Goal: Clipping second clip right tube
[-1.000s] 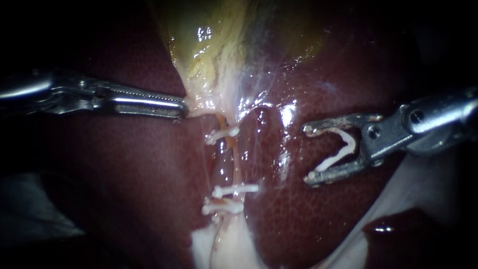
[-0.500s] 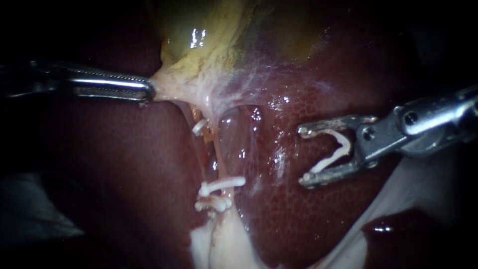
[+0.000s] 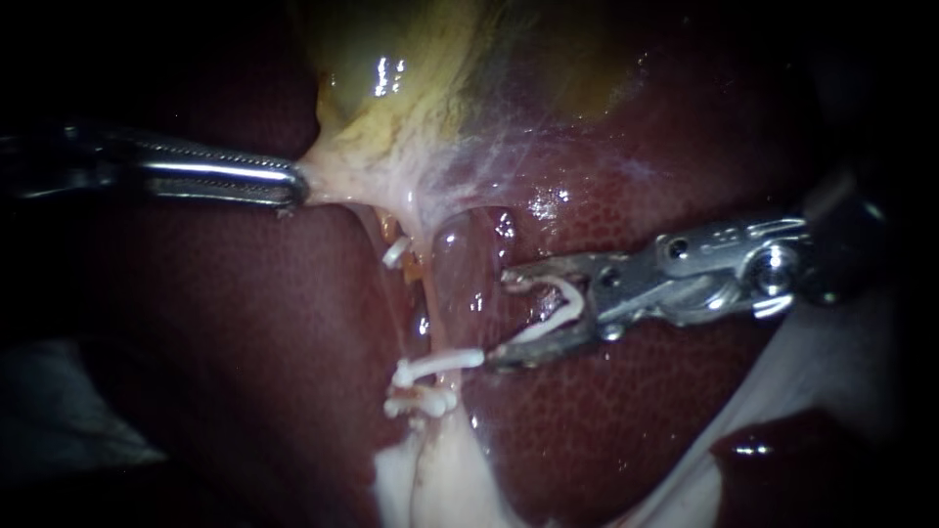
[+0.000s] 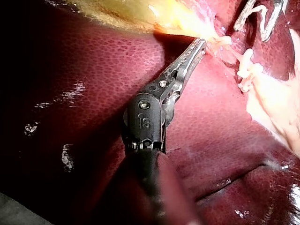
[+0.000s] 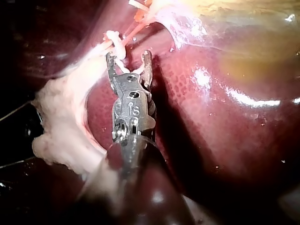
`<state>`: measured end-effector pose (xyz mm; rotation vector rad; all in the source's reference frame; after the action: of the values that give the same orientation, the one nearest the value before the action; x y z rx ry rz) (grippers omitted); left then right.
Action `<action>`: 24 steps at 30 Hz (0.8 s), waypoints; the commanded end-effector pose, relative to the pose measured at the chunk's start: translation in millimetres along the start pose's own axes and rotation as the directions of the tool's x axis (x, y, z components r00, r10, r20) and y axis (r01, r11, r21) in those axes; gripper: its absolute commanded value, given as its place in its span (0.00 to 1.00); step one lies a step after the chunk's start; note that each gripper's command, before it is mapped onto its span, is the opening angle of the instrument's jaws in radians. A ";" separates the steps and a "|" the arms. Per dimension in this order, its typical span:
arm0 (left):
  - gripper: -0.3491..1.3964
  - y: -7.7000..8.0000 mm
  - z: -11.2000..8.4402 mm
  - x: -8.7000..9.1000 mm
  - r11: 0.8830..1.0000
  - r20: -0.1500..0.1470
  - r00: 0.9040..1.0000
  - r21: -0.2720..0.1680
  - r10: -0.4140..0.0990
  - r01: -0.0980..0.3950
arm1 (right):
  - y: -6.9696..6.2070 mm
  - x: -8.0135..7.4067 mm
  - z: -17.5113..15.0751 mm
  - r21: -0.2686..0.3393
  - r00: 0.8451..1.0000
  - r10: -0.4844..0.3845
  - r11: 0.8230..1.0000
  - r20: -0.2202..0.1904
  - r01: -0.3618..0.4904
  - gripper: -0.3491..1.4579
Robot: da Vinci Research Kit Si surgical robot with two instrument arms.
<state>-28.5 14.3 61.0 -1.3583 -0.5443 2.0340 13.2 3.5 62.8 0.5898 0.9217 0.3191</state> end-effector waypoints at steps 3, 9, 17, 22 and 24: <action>0.00 0.0 0.0 0.0 1.000 0.000 1.000 0.001 0.000 0.000 | 0.7 -0.2 1.1 0.026 0.998 0.048 0.999 -0.026 -0.048 0.46; 0.00 0.0 0.1 0.0 1.000 0.000 1.000 0.002 0.000 0.000 | 1.7 -0.4 3.0 0.074 0.990 0.124 0.990 -0.075 -0.118 0.45; 0.00 0.0 0.2 -0.1 1.000 0.000 1.000 0.003 0.000 0.000 | 1.7 -1.3 6.7 0.141 0.977 0.190 0.974 -0.092 -0.176 0.46; 0.00 0.1 0.3 0.0 1.000 0.000 1.000 0.003 0.000 0.000 | 1.7 -1.8 8.2 0.208 0.960 0.239 0.956 -0.145 -0.207 0.47; 0.00 0.1 0.3 0.0 1.000 0.000 1.000 0.003 0.000 0.000 | 1.7 -1.8 8.4 0.234 0.954 0.257 0.948 -0.158 -0.216 0.47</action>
<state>-28.7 14.2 61.1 -1.3574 -0.5408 2.0339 19.2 1.2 68.9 0.9042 1.0890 0.5046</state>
